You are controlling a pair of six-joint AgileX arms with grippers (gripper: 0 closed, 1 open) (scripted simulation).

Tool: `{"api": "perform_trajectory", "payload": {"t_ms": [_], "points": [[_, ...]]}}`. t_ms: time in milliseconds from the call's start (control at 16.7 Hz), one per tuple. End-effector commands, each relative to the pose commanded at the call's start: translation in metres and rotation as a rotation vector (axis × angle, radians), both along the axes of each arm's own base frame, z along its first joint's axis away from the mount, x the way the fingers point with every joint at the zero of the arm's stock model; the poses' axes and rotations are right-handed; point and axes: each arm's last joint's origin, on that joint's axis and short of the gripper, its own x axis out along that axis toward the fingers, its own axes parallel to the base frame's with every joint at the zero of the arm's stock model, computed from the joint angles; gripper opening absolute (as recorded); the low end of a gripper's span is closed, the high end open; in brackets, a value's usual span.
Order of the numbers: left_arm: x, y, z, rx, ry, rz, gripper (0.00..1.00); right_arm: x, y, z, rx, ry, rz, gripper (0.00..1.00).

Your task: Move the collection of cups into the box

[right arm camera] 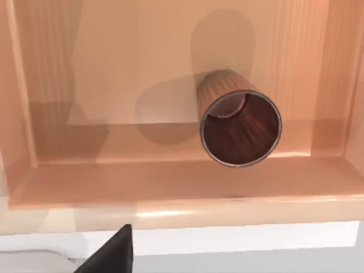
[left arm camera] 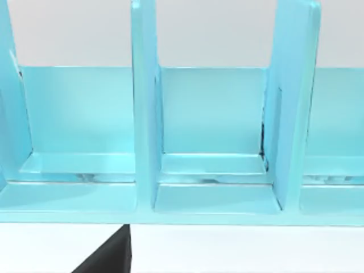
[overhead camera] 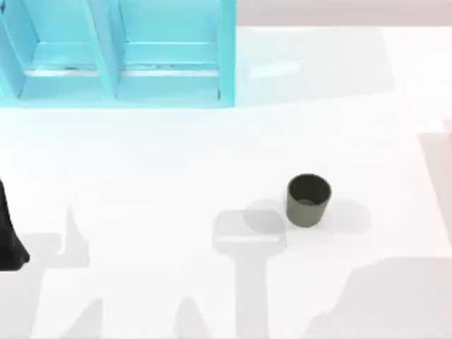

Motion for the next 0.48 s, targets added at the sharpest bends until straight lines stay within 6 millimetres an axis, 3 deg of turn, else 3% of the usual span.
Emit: {"api": "perform_trajectory", "payload": {"t_ms": [120,240,360,480], "points": [[0.000,0.000,0.000,0.000,0.000,0.000,1.00,0.025,0.016,-0.006,0.012,0.005,0.002,1.00],[0.000,0.000,0.000,0.000,0.000,0.000,1.00,0.057,0.045,-0.014,0.024,0.012,0.003,1.00],[0.000,0.000,0.000,0.000,0.000,0.000,1.00,0.088,0.088,-0.025,0.033,0.017,0.003,1.00],[0.000,0.000,0.000,0.000,0.000,0.000,1.00,0.112,0.143,-0.038,0.041,0.020,0.001,1.00]]}}
